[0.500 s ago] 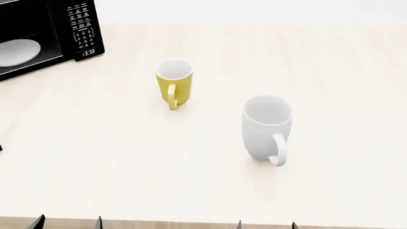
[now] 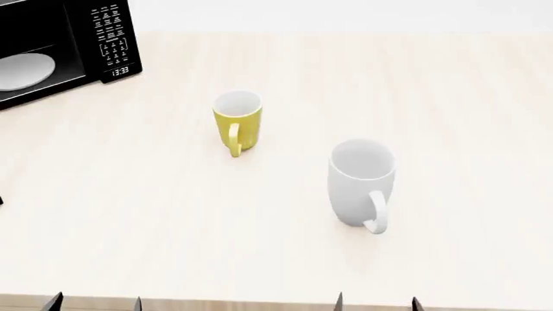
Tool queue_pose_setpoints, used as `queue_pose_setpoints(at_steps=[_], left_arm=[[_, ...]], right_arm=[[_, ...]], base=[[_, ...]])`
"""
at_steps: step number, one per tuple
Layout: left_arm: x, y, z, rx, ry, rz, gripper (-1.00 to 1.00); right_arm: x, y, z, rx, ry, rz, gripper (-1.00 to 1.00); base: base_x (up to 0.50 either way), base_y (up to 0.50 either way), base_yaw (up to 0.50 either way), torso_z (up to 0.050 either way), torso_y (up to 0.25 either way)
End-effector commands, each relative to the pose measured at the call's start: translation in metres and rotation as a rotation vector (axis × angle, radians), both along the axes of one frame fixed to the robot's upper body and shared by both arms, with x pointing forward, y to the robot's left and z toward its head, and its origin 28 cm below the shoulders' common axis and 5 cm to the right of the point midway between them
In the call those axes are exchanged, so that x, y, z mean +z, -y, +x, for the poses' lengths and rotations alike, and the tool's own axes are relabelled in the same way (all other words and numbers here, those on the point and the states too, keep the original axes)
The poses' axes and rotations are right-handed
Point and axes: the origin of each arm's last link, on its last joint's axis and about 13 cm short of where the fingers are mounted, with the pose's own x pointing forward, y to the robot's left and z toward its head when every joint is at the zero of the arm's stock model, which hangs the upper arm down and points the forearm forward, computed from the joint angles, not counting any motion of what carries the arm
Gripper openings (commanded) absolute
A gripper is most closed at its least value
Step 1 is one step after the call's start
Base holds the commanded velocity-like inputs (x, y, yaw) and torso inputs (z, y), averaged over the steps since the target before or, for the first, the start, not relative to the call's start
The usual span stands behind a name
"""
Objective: Put the yellow and white mug to the front of the white mug.
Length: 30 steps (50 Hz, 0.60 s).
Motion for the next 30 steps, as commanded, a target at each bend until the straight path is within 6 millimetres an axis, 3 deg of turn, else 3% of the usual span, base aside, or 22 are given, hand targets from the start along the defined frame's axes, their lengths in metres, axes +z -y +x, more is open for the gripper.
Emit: queue_pose_setpoints(at_steps=[1,5,15,30], left_arm=[[0.001,-0.001,0.000,0.004,0.013,0.033,1.00],[0.003,-0.001,-0.001,0.004,0.029,0.041,1.00],[0.012,-0.002,-0.004,0.014,0.075,0.071,1.00],[0.021,-0.007,-0.007,0.026,0.132,0.062,1.00]], right_arm=[[0.027,0.036,0.002,-0.132,0.051,-0.013,1.00],[0.029,0.046,-0.003,-0.172,0.056,-0.004,1.00],[0.032,0.047,-0.003,-0.169,0.089,-0.015,1.00],[0.036,0.053,-0.003,-0.165,0.140,0.083,1.00]], base=[[0.00,0.00,0.00,0.000,0.000],[0.00,0.00,0.00,0.000,0.000],[0.00,0.00,0.00,0.000,0.000],[0.40,-0.31,0.00,0.000,0.000]])
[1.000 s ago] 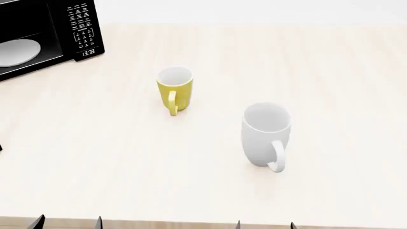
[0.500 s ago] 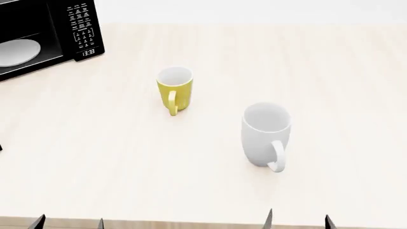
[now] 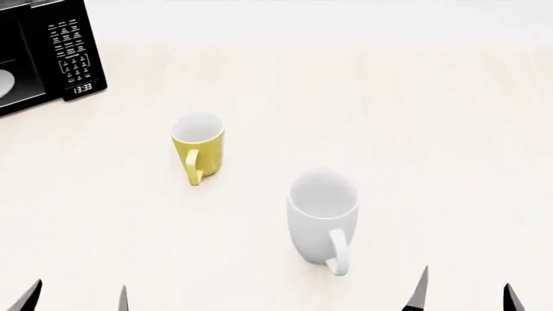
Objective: Put the yellow and white mug to the front of the white mug.
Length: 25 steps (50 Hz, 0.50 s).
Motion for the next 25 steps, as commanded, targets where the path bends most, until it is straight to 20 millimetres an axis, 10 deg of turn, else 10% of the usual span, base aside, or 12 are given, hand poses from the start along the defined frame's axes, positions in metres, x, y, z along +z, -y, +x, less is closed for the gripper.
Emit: queue_pose_setpoints(at_steps=[1,25], left_arm=[[0.0053,-0.0019,-0.0018,0.001,0.037,-0.003,1.00],[0.0002,-0.0014,0.0000,-0.018,0.026,-0.024,1.00]], right_arm=[[0.0045,0.0038,-0.0010,0.001,0.036,0.042,1.00],[0.0028,0.0019,-0.0040,0.002,0.032,-0.037,1.00]], base=[[0.45,-0.25,0.00,0.000,0.000],[0.49,-0.11,0.00,0.000,0.000]])
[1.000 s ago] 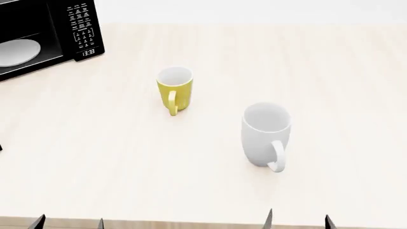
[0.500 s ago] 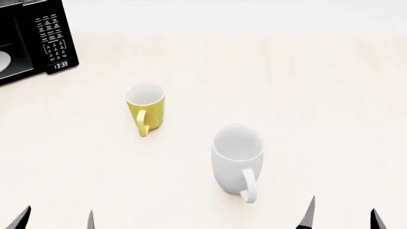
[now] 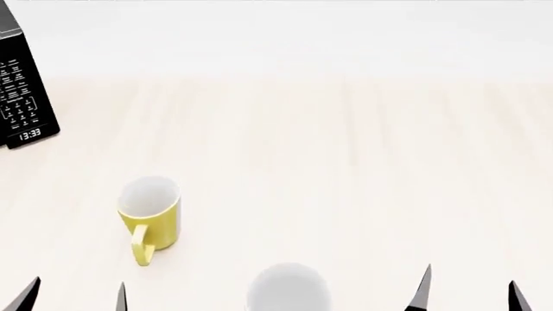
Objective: Put the yellow and white mug to the front of the white mug.
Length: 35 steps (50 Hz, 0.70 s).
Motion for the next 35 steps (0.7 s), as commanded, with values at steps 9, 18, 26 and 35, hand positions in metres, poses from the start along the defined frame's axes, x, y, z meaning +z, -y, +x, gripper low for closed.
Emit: queue_pose_setpoints(at_steps=[9,18,26,35], left_arm=[[-0.0022,0.0000,0.0008,-0.005,-0.006,-0.002,1.00],[-0.0033,0.0004,0.0012,-0.007,-0.012,0.000,1.00],[-0.0034,0.0006,0.0010,-0.009,-0.015,0.001,1.00],[-0.0072,0.0020,-0.0001,-0.014,-0.117,0.038,1.00]], right_arm=[[-0.0017,0.0007,-0.0008,-0.003,-0.003,0.017,1.00],[-0.0066,-0.0023,0.0019,-0.040,-0.063,-0.001,1.00],[-0.0057,-0.0005,0.0019,-0.076,-0.064,0.001,1.00],[-0.0062,-0.0001,0.0020,-0.079,-0.069,0.010,1.00]], base=[[0.50,0.00,0.00,0.000,0.000],[0.24,0.00,0.00,0.000,0.002],[0.00,0.00,0.00,0.000,0.000],[0.00,0.00,0.00,0.000,0.000]])
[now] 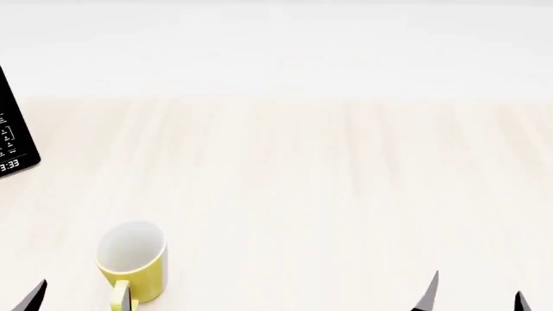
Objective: Put the yellow and white mug to the front of the white mug.
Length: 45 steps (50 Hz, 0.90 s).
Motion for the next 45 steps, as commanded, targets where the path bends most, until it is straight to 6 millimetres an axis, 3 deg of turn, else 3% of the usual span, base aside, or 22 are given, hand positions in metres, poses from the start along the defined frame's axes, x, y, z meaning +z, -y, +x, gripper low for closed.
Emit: queue_pose_setpoints(at_steps=[1,4,36,45], left_arm=[[-0.004,0.001,-0.001,-0.007,-0.105,0.043,1.00],[-0.010,0.004,-0.001,-0.025,-0.176,0.036,1.00],[-0.018,0.006,0.004,-0.026,-0.209,-0.001,1.00],[-0.020,0.010,0.015,0.023,-0.197,-0.033,1.00]], right_arm=[[-0.001,0.000,0.000,-0.017,-0.013,0.002,1.00],[-0.001,-0.001,0.000,-0.015,-0.014,0.001,1.00],[-0.004,-0.003,0.000,0.000,-0.028,0.025,1.00],[-0.004,-0.003,0.000,0.003,-0.027,0.024,1.00]], base=[[0.00,0.00,0.00,0.000,0.000],[0.00,0.00,0.00,0.000,0.000],[0.00,0.00,0.00,0.000,0.000],[0.00,0.00,0.00,0.000,0.000]])
